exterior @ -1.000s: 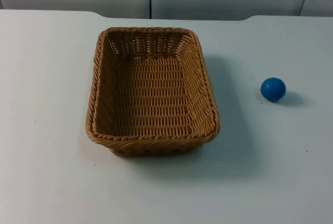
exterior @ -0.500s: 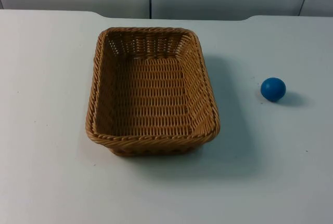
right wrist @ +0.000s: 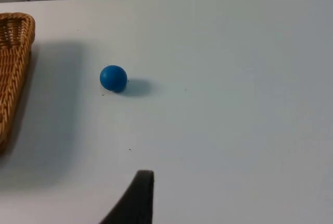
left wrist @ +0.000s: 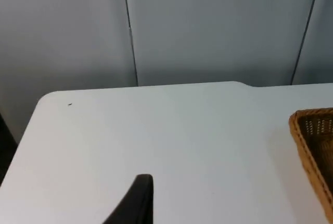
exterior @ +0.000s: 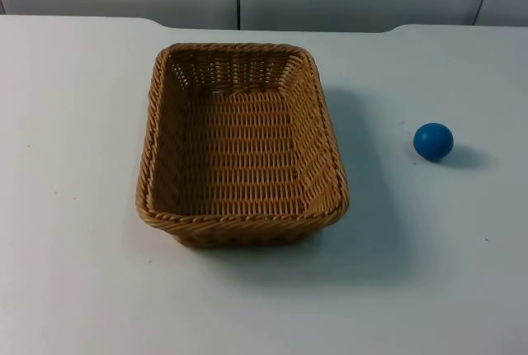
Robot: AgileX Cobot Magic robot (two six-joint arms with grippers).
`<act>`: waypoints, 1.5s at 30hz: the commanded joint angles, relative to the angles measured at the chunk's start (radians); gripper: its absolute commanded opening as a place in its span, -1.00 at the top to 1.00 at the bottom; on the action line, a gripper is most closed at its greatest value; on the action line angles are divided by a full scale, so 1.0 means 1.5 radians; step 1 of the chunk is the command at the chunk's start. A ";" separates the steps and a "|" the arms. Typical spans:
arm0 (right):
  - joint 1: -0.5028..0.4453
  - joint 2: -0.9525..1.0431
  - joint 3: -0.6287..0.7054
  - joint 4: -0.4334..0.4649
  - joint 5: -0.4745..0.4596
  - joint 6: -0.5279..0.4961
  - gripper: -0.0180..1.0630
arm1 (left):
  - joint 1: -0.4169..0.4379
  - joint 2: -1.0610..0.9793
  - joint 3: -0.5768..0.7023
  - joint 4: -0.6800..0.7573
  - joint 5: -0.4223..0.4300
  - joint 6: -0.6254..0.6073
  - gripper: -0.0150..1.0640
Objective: Pick up the basket with the left hand and place the ball into the basket with the right hand.
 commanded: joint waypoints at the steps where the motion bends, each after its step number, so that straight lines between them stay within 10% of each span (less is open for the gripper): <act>1: 0.001 -0.002 0.006 0.004 -0.007 -0.006 -0.98 | -0.005 0.054 -0.031 -0.038 -0.030 0.019 -0.98; 7: 0.001 -0.002 0.006 0.004 -0.007 -0.006 -0.98 | -0.021 0.267 -0.177 -0.166 -0.043 0.100 -0.98; 19: 0.001 -0.002 0.006 0.002 -0.007 0.000 -0.98 | -0.228 0.551 -0.301 -0.058 -0.160 0.004 -0.98; 29: 0.001 -0.002 0.006 0.002 -0.007 0.000 -0.98 | -0.231 0.751 -0.301 -0.053 -0.252 -0.143 -0.98; 45: 0.001 -0.002 0.006 0.002 -0.007 0.000 -0.98 | -0.257 0.980 -0.310 -0.101 -0.218 -0.208 -0.98</act>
